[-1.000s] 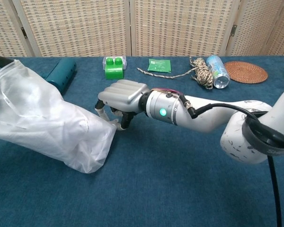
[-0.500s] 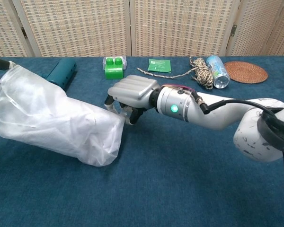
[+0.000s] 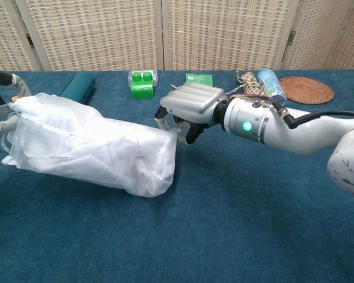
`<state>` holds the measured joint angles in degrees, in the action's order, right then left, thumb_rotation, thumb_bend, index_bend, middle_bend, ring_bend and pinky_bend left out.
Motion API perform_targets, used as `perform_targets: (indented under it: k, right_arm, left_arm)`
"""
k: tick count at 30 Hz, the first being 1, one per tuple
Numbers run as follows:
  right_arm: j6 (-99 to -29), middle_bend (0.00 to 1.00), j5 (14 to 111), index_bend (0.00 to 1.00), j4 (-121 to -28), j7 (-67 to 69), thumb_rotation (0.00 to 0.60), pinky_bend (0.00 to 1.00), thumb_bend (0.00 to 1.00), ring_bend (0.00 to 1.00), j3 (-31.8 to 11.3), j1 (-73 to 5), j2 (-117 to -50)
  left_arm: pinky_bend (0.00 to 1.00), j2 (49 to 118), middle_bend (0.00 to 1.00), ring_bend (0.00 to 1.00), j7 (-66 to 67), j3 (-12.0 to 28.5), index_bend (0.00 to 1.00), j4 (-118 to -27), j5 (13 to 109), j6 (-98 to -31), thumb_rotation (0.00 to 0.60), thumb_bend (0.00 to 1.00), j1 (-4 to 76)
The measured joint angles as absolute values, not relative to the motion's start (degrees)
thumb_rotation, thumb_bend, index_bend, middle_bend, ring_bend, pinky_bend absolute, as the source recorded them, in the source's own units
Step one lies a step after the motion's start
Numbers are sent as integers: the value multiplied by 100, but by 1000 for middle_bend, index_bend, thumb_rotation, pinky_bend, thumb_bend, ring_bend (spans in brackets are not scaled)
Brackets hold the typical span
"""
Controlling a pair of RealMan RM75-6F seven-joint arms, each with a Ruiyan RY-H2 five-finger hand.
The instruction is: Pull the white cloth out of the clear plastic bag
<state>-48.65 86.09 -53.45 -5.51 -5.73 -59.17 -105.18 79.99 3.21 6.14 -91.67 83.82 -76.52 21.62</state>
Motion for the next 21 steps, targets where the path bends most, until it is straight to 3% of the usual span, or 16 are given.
perform_targets:
  k: [21]
  right_arm:
    - [-5087,1000,8472,599,-5804,-815,600,1000,473,1000,-493,-5433,-9940]
  left_arm:
    - [960,7910,1000,876,246,730,779,-9111,8232,-7718,600,655,2105]
